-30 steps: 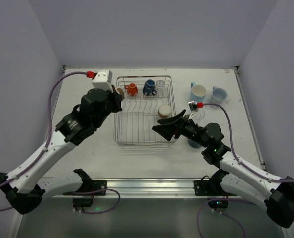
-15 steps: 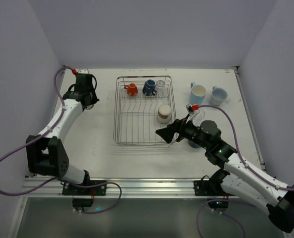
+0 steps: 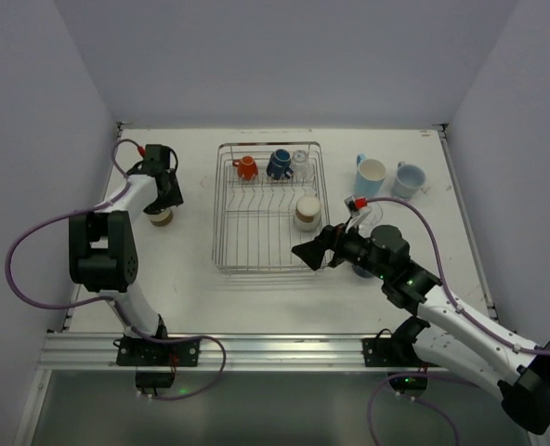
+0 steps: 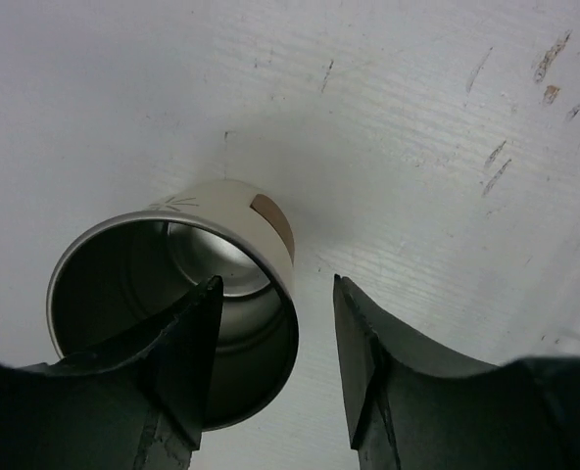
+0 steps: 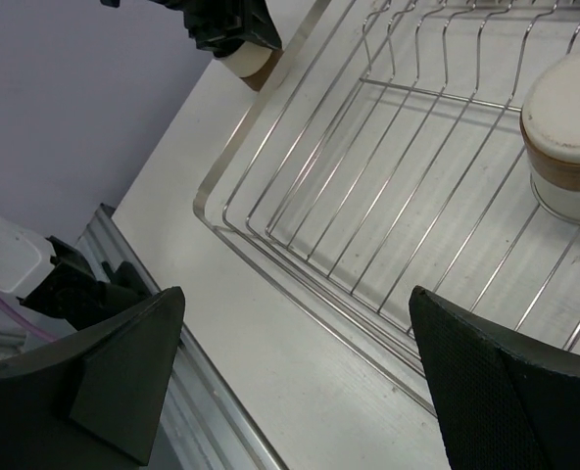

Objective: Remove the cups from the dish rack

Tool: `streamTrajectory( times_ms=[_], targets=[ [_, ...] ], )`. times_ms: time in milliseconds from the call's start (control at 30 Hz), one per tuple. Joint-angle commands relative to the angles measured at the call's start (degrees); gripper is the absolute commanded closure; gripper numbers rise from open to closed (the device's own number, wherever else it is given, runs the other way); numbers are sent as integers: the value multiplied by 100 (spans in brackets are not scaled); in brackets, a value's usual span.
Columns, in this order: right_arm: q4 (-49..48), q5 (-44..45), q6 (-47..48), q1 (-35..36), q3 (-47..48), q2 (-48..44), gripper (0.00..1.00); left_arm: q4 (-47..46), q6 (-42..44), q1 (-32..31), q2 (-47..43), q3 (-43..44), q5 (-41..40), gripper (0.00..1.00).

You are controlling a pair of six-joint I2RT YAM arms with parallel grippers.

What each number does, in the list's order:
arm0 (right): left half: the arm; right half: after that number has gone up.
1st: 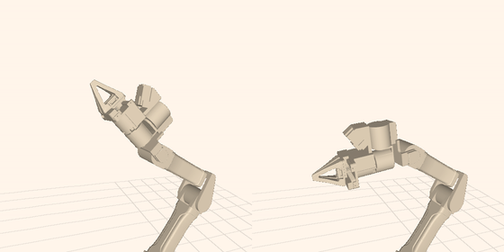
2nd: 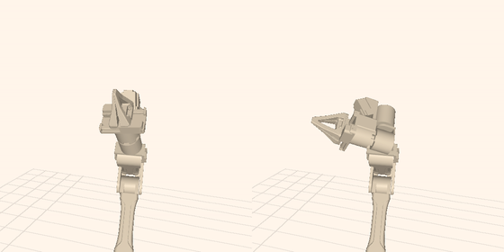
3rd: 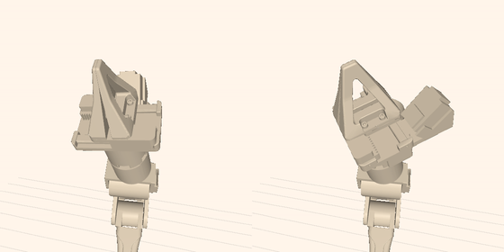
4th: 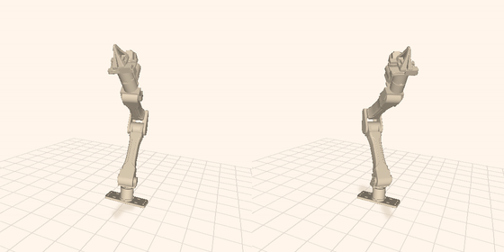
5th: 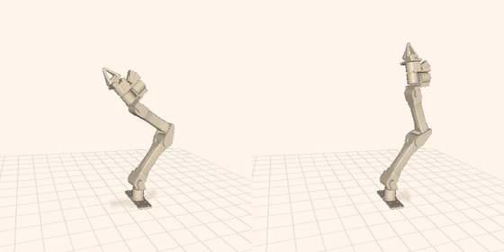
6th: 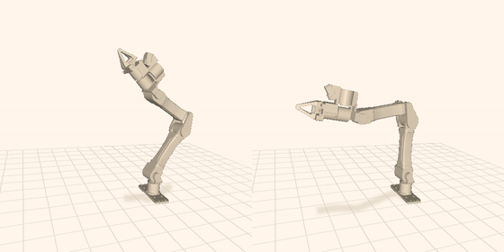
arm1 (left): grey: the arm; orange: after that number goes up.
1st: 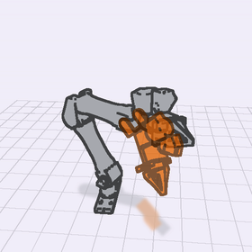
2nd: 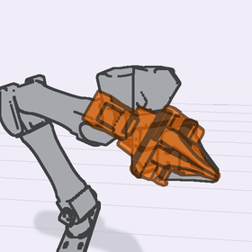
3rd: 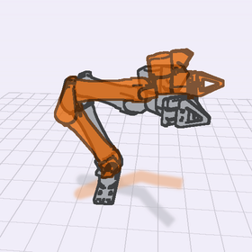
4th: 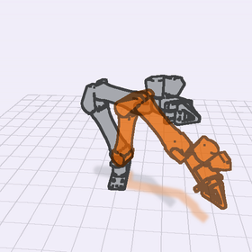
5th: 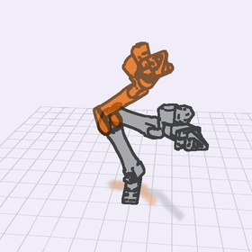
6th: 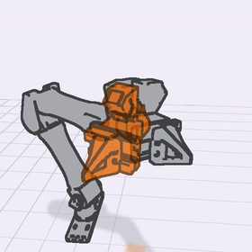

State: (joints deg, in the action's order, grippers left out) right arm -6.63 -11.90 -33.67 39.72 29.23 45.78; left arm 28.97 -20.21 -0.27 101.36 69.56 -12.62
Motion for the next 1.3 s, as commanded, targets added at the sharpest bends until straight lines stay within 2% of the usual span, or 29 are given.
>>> streamTrajectory(
  times_ms=[0,33,233,367,467,700,733,833,900,967,1067,1267],
  targets=[
    [109,109,106,-9,153,167,1,-102,114,27,-142,286,-12,46],
    [188,118,115,-9,222,212,1,-102,105,27,-186,286,-12,38],
    [635,477,211,-9,643,536,1,-181,-88,27,-976,242,233,13],
    [1207,1118,431,-9,1189,1002,1,-540,-290,19,-1942,76,892,3],
    [1638,1620,616,0,1698,1484,5,-821,-405,-148,-2786,-179,1236,1],
    [2524,2490,1169,-9,3060,3038,17,-1218,-370,-1114,-4701,-1407,2464,0],
    [2640,2717,1222,-9,3410,3242,18,-1297,-361,-1150,-4870,-1567,2884,0],
    [3123,2956,1433,-9,4080,4051,18,-1342,-212,-1177,-5582,-2165,3440,0],
    [3430,3167,1538,-9,4510,4533,17,-1298,-11,-1186,-6046,-2480,3521,0],
    [3546,3368,1670,-9,4678,4746,11,-1227,95,-1185,-6433,-2709,3504,0],
    [3721,3554,1750,-17,5012,5054,7,-1262,140,-1238,-6812,-2973,3346,0],
    [3968,3792,1847,-35,5294,5397,4,-1183,280,-1519,-6910,-3089,3090,0]
  ],
)
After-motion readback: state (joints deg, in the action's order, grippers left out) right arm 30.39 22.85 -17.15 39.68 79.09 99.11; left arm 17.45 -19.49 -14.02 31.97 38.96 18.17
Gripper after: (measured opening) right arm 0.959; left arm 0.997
